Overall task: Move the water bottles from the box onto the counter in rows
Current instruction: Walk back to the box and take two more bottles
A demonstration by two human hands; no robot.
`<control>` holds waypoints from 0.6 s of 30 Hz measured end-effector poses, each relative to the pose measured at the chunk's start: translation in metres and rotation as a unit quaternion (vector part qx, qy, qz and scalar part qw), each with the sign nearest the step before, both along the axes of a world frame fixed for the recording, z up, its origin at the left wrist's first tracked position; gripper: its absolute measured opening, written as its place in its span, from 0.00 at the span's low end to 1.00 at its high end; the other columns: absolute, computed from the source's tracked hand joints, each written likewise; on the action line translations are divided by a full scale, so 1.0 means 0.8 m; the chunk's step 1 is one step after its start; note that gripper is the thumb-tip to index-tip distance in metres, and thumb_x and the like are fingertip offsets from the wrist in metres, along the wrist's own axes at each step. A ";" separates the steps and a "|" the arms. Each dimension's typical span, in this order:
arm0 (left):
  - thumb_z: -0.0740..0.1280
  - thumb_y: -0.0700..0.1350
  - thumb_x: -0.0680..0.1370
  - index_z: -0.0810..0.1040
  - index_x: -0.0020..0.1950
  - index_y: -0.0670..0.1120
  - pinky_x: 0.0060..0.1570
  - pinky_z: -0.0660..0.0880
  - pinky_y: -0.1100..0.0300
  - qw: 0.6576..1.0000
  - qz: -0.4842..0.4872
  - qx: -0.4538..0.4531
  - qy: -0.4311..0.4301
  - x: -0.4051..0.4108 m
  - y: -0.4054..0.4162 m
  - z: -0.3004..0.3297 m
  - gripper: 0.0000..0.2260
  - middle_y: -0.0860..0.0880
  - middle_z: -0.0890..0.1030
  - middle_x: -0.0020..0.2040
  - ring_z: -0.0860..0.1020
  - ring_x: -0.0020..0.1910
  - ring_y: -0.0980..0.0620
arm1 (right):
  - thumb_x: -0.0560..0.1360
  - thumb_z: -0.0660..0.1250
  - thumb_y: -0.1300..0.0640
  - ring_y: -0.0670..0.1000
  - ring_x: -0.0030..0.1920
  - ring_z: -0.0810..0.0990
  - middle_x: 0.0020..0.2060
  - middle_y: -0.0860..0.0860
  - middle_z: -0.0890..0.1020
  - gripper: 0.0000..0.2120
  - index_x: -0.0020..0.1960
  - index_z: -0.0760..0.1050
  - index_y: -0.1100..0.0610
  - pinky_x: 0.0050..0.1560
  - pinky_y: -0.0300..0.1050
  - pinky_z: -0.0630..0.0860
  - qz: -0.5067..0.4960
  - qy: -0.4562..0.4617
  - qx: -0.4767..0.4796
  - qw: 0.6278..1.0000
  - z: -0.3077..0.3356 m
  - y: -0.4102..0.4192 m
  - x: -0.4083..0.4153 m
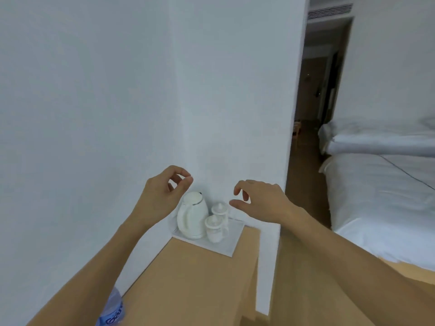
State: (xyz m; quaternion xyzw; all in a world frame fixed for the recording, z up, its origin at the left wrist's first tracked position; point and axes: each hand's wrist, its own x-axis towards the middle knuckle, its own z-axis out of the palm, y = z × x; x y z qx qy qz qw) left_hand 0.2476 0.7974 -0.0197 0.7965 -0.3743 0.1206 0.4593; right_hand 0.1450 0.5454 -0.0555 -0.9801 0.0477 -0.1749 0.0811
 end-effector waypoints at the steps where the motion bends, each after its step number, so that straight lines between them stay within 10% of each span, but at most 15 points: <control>1: 0.67 0.55 0.77 0.77 0.48 0.58 0.29 0.71 0.69 1.000 -0.020 -0.003 -0.001 -0.005 -0.030 0.004 0.03 0.58 0.79 0.43 0.76 0.29 0.46 | 0.75 0.55 0.31 0.40 0.37 0.73 0.43 0.39 0.74 0.17 0.55 0.69 0.41 0.41 0.44 0.64 -0.021 -0.003 -0.007 1.000 0.005 -0.024 -0.016; 18: 0.65 0.53 0.79 0.77 0.53 0.54 0.33 0.69 0.69 0.989 -0.149 -0.010 0.024 -0.118 -0.465 0.023 0.06 0.56 0.79 0.47 0.77 0.34 0.53 | 0.76 0.59 0.35 0.41 0.41 0.74 0.43 0.39 0.74 0.12 0.52 0.69 0.42 0.39 0.37 0.63 -0.212 -0.039 -0.014 0.976 0.021 -0.386 -0.210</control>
